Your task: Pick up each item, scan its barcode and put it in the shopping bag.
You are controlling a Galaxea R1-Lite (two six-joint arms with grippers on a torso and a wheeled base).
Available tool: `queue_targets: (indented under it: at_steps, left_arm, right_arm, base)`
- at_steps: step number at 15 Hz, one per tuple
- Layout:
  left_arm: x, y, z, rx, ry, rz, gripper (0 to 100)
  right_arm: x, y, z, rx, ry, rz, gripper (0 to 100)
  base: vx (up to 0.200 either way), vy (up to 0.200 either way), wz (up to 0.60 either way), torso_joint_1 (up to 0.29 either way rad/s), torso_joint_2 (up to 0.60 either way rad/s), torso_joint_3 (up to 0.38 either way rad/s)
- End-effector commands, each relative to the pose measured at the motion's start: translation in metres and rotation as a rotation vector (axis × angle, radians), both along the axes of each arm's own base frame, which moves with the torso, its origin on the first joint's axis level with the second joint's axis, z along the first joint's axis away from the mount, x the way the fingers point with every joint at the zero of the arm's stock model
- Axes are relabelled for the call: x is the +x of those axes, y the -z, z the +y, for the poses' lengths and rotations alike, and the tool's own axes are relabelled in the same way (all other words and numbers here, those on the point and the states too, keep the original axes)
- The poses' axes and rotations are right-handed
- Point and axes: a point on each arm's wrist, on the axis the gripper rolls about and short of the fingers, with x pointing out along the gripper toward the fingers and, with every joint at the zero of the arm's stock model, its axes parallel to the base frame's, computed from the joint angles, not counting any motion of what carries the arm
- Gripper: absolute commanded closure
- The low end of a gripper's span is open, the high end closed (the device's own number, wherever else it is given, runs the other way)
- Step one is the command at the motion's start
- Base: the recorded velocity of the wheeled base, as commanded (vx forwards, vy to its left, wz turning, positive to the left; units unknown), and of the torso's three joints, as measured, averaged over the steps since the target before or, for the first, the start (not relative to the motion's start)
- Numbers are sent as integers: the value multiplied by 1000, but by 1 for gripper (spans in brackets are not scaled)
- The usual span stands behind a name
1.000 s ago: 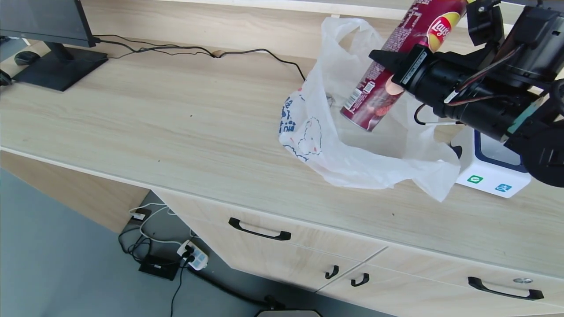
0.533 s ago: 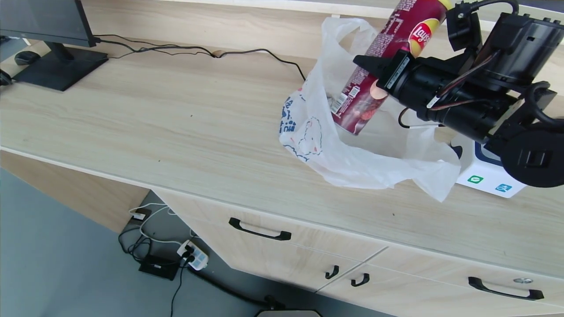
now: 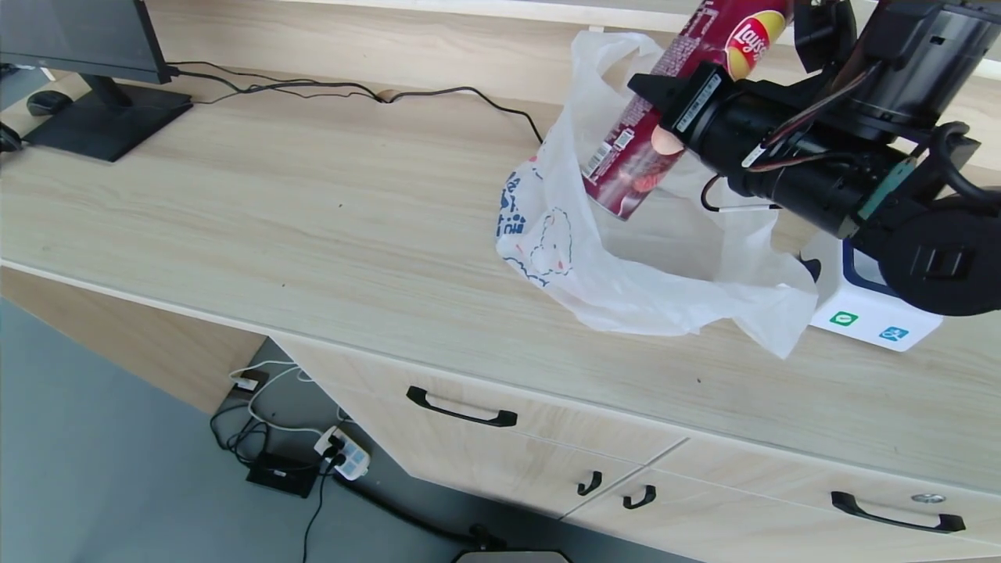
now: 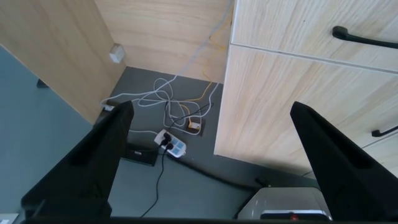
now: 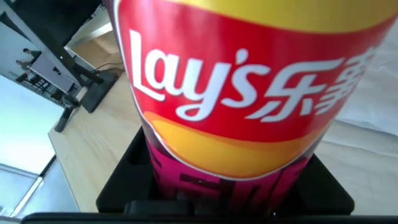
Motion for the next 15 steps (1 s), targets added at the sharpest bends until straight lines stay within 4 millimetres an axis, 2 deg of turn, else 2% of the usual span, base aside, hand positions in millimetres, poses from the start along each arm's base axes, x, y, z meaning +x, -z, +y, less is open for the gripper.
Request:
queue_targets:
  at_steps: [1, 4, 5, 6, 11, 13, 15]
  left_arm:
    - [0, 0, 0, -2, 0, 1, 0]
    - [0, 0, 0, -6, 0, 1, 0]
    - [0, 0, 0, -6, 0, 1, 0]
    - [0, 0, 0, -8, 0, 1, 0]
    - [0, 0, 0, -6, 0, 1, 0]
    - [0, 0, 0, -8, 0, 1, 0]
    - [0, 0, 0, -8, 0, 1, 0]
  right_arm:
    - [3, 7, 1, 24, 55, 47, 100]
    - [8, 14, 4, 16, 50, 68, 100]
    - [11, 18, 4, -42, 67, 56, 100]
    - [11, 17, 2, -171, 63, 31, 100]
    - [6, -18, -5, -353, -20, 167, 100]
    - [11, -19, -13, -422, 3, 216, 100]
    - [11, -17, -13, -467, -4, 251, 100]
  base:
    - [0, 0, 0, 0, 0, 0]
    - [0, 0, 0, 0, 0, 0]
    - [0, 0, 0, 0, 0, 0]
    - [0, 0, 0, 0, 0, 0]
    - [0, 0, 0, 0, 0, 0]
    - [0, 0, 0, 0, 0, 0]
    - [0, 0, 0, 0, 0, 0]
